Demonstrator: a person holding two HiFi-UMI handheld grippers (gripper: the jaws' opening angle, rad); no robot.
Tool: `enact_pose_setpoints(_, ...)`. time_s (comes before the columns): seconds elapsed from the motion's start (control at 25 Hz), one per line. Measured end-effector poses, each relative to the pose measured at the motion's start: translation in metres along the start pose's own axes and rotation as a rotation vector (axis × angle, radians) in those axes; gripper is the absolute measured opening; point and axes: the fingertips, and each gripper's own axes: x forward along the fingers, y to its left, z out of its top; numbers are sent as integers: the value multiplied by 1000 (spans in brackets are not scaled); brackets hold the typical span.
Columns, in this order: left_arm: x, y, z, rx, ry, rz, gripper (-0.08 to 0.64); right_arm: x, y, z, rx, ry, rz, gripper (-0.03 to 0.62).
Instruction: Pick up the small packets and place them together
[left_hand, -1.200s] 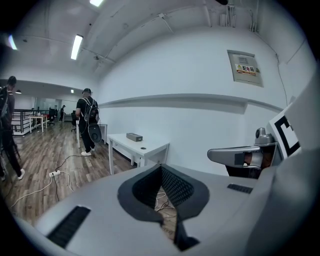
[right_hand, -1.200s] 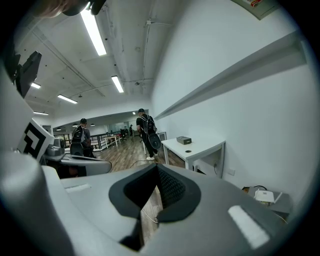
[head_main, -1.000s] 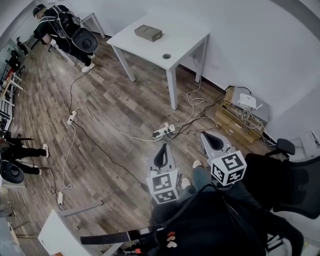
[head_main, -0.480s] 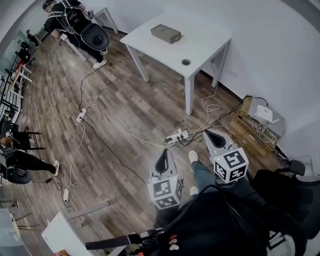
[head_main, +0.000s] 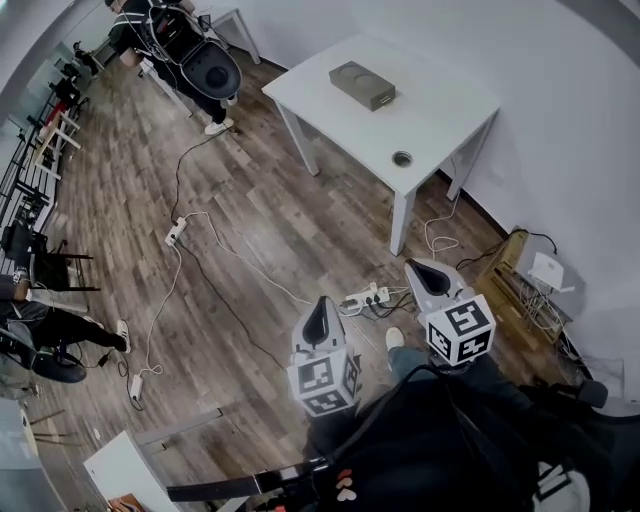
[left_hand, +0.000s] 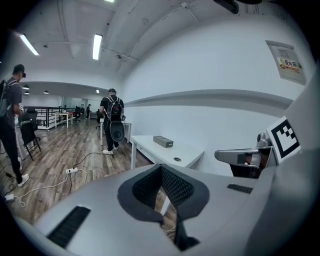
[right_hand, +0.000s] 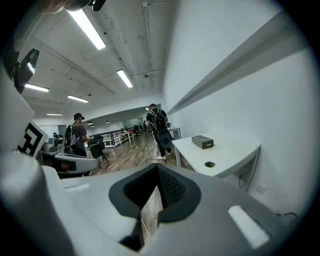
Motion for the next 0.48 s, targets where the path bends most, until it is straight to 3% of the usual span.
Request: enact_pose_setpoints(0.48,65,26,26,-25,-11,64,-2,75,-33,22,-13,18,47,-3)
